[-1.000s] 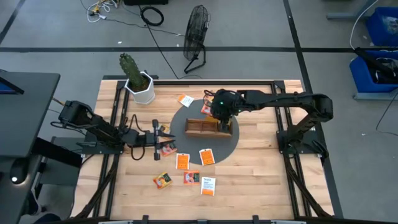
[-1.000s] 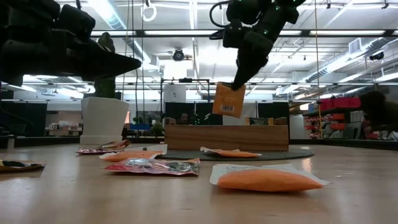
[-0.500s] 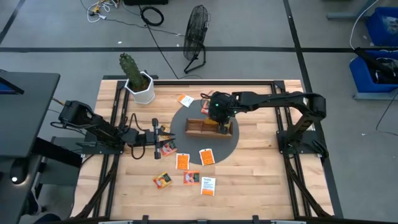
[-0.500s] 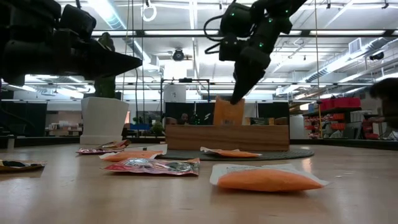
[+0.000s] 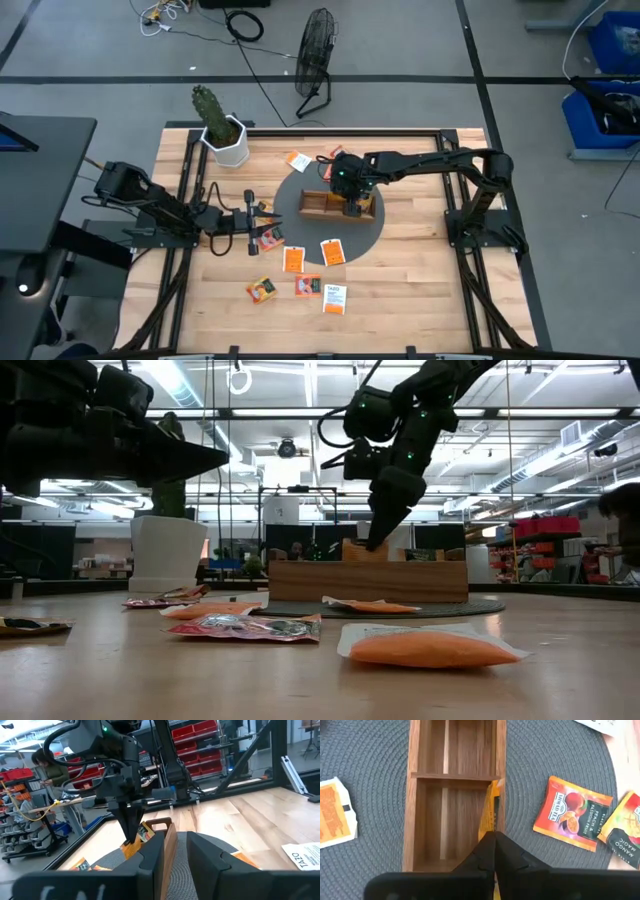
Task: Pick & Place Tea
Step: Put the orange tea bag into the middle section of the wooden organizer, then put the yellow tea bag into the right section of the wooden organizer
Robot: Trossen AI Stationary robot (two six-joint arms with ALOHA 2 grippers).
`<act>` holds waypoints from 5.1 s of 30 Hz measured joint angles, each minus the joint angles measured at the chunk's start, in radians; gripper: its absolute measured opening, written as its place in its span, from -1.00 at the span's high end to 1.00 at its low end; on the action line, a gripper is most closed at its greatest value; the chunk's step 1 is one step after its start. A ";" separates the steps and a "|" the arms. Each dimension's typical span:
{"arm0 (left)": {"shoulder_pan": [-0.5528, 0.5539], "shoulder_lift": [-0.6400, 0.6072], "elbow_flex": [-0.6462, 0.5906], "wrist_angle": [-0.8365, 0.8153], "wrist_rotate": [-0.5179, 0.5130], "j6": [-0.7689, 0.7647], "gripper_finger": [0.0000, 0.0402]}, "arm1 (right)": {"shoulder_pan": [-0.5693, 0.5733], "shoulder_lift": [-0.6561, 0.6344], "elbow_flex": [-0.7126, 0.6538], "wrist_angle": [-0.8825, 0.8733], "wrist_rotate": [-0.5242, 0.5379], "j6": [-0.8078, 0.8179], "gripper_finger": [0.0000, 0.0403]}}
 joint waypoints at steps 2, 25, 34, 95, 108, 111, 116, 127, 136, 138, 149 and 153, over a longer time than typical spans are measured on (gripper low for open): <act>0.000 0.000 0.000 -0.002 0.000 -0.004 0.56 | 0.000 0.000 0.000 0.008 0.009 -0.004 0.89; 0.000 0.000 0.000 -0.200 -0.186 -0.059 0.56 | 0.062 -0.127 0.000 0.040 0.117 -0.084 0.16; 0.000 0.001 0.000 -0.273 -0.333 -0.238 0.56 | 0.116 -0.132 0.000 0.129 0.134 -0.207 0.25; -0.434 -0.035 0.554 -1.538 0.274 -1.487 0.96 | 0.592 -0.533 -0.766 1.059 0.238 0.042 0.64; -0.663 -0.064 0.563 -1.777 -0.023 -1.931 0.52 | 0.618 -0.533 -0.765 1.011 0.238 0.055 0.63; -0.701 -0.063 0.563 -1.837 -0.036 -2.036 0.24 | 0.627 -0.533 -0.765 1.016 0.238 0.053 0.63; -0.724 -0.062 0.541 -1.839 -0.110 -2.115 -0.18 | 0.634 -0.533 -0.765 1.021 0.238 0.034 0.63; -0.707 0.001 0.511 -1.730 -0.071 -2.139 -0.19 | 0.634 -0.533 -0.765 1.034 0.238 0.022 0.63; -0.691 0.035 0.512 -1.698 -0.088 -2.111 0.00 | 0.634 -0.533 -0.765 1.038 0.238 0.026 0.63; -0.691 0.036 0.511 -1.690 -0.090 -2.110 0.10 | 0.634 -0.533 -0.765 1.039 0.238 0.026 0.63; -0.664 0.040 0.508 -1.605 -0.113 -1.988 0.91 | 0.634 -0.533 -0.765 1.039 0.238 0.026 0.63; -0.649 0.040 0.508 -1.602 -0.138 -1.942 0.98 | 0.634 -0.533 -0.765 1.039 0.238 0.026 0.63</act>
